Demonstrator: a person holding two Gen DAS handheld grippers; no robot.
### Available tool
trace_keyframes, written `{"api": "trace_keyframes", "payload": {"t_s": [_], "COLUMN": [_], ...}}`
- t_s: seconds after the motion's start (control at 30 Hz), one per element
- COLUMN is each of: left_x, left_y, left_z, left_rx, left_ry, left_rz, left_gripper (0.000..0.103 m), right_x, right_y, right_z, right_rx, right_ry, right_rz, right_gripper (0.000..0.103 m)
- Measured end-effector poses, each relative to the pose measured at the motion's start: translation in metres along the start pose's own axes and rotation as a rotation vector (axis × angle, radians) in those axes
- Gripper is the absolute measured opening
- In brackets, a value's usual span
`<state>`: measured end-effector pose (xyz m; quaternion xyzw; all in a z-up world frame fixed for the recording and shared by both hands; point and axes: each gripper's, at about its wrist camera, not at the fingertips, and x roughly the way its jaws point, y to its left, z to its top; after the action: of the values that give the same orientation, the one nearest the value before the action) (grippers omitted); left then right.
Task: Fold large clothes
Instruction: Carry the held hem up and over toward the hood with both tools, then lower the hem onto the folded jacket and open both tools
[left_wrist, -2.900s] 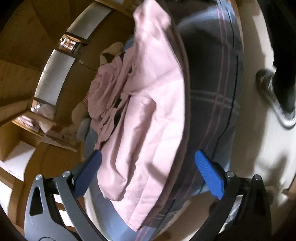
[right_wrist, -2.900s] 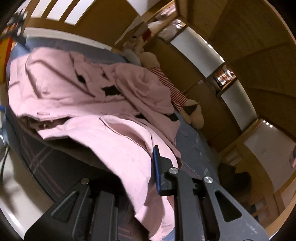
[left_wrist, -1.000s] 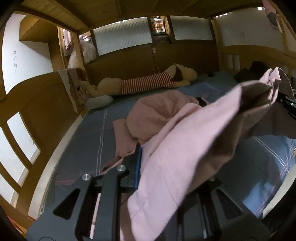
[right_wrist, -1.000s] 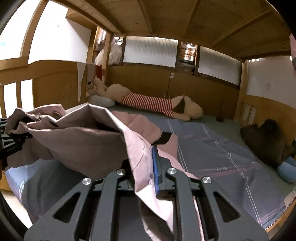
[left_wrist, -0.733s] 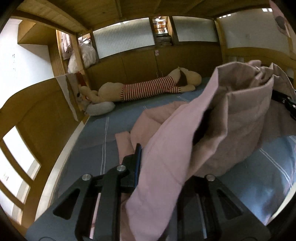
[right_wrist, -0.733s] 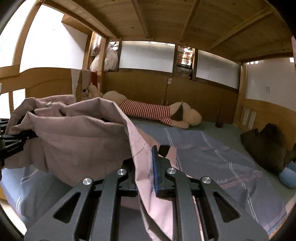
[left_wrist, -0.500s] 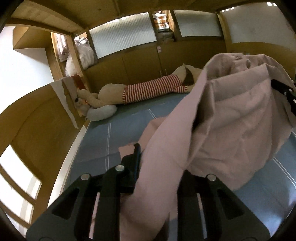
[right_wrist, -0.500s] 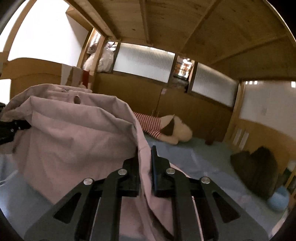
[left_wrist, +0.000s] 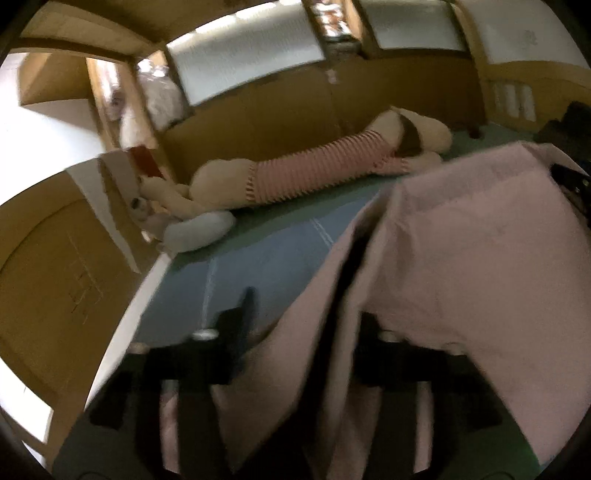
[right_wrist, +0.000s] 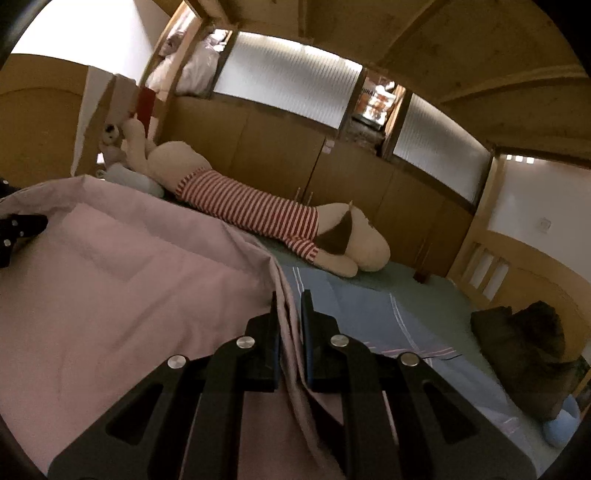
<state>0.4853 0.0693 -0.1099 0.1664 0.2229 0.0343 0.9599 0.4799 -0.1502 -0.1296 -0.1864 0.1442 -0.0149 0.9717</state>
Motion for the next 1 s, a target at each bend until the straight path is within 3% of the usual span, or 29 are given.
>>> {"api": "trace_keyframes", "payload": {"t_s": [0.03, 0.07, 0.13, 0.17, 0.2, 0.27, 0.33, 0.43, 0.47, 0.53, 0.6, 0.63, 0.73, 0.83, 0.9, 1.0], "left_x": [0.003, 0.006, 0.008, 0.008, 0.007, 0.001, -0.011, -0.034, -0.043, -0.053, -0.049, -0.04, -0.008, 0.023, 0.037, 0.052], "left_y": [0.003, 0.008, 0.017, 0.021, 0.023, 0.031, 0.048, 0.087, 0.099, 0.106, 0.093, 0.078, 0.035, 0.021, 0.019, 0.029], "left_z": [-0.002, -0.005, -0.009, -0.011, -0.011, -0.009, -0.006, -0.003, -0.004, 0.002, 0.011, 0.017, 0.009, -0.016, -0.028, -0.038], "left_rx": [-0.022, -0.057, -0.125, -0.141, -0.147, -0.142, -0.191, -0.382, -0.454, -0.492, -0.412, -0.325, -0.126, -0.118, -0.106, -0.153], "left_ry": [-0.021, -0.047, -0.096, -0.117, -0.138, -0.189, -0.259, -0.333, -0.361, -0.367, -0.294, -0.214, -0.056, 0.033, 0.05, 0.06], "left_rz": [0.02, 0.037, 0.06, 0.068, 0.08, 0.129, 0.182, 0.211, 0.186, 0.092, 0.026, -0.005, 0.03, 0.062, 0.081, 0.067], "left_gripper": [0.084, 0.101, 0.101, 0.101, 0.101, 0.101, 0.101, 0.101, 0.101, 0.101, 0.101, 0.101, 0.101, 0.101, 0.101, 0.101], "right_x": [0.006, 0.012, 0.021, 0.023, 0.023, 0.021, 0.019, 0.008, 0.005, -0.003, -0.006, -0.005, 0.012, 0.03, 0.048, 0.068], "right_y": [0.002, 0.004, 0.005, 0.005, 0.002, -0.004, -0.013, -0.037, -0.043, -0.056, -0.06, -0.056, -0.026, 0.002, 0.012, -0.005], "right_z": [-0.003, -0.006, -0.009, -0.01, -0.012, -0.012, -0.008, 0.002, 0.004, 0.012, 0.021, 0.024, 0.027, 0.011, -0.006, -0.023], "right_rx": [-0.012, -0.023, -0.03, -0.025, -0.011, 0.017, 0.056, 0.167, 0.205, 0.311, 0.394, 0.411, 0.347, 0.234, 0.161, 0.233], "right_ry": [-0.003, -0.002, -0.002, -0.015, -0.04, -0.061, -0.075, -0.102, -0.111, -0.113, -0.062, -0.029, 0.1, 0.132, 0.152, 0.188], "right_rz": [-0.007, -0.016, -0.03, -0.047, -0.075, -0.098, -0.101, -0.123, -0.123, -0.076, 0.017, 0.065, 0.136, 0.098, 0.074, 0.069], "right_gripper": [0.013, 0.022, 0.047, 0.066, 0.079, 0.092, 0.094, 0.1, 0.102, 0.102, 0.102, 0.102, 0.102, 0.102, 0.102, 0.102]}}
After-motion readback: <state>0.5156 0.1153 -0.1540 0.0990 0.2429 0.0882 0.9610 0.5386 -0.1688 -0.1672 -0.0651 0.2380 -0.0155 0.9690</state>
